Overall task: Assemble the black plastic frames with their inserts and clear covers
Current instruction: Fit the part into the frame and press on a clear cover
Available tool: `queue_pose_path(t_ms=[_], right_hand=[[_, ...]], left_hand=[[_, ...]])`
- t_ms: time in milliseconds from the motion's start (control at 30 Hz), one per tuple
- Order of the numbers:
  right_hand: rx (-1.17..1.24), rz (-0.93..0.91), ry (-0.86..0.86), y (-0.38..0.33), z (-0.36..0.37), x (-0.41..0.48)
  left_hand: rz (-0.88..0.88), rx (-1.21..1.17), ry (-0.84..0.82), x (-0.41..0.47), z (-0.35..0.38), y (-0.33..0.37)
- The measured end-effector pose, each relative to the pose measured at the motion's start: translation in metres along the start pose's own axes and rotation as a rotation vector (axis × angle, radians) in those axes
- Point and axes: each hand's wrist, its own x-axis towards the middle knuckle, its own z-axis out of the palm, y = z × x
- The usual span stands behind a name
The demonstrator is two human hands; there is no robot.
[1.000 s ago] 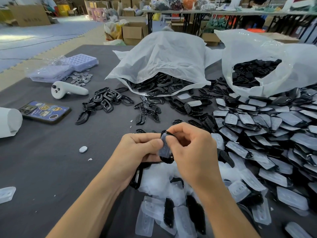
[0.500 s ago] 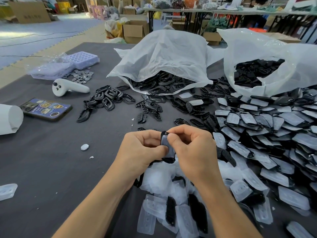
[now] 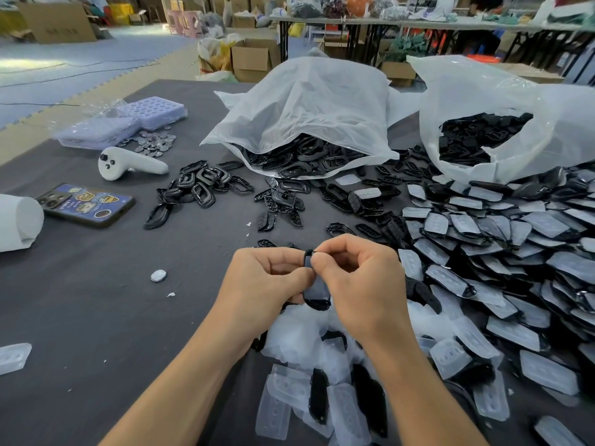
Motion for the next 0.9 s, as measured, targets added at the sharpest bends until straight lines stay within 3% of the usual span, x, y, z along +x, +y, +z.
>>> queue_pose_path(t_ms=[200, 367, 767, 900], right_hand=[[-0.034, -0.019, 0.056, 0.002, 0.003, -0.001], [0.207, 0.174, -0.098, 0.003, -0.002, 0.006], [0.179, 0.153, -0.152, -0.002, -0.001, 0.001], [0.296, 0.205, -0.295, -0.008, -0.005, 0.000]], left_hand=[[0.027, 0.040, -0.023, -0.001, 0.000, -0.002], [-0.007, -0.012, 0.097, 0.005, 0.000, -0.007], [-0.007, -0.138, 0.190, 0.008, -0.003, -0.006], [0.007, -0.139, 0.266, 0.010, -0.005, -0.005]])
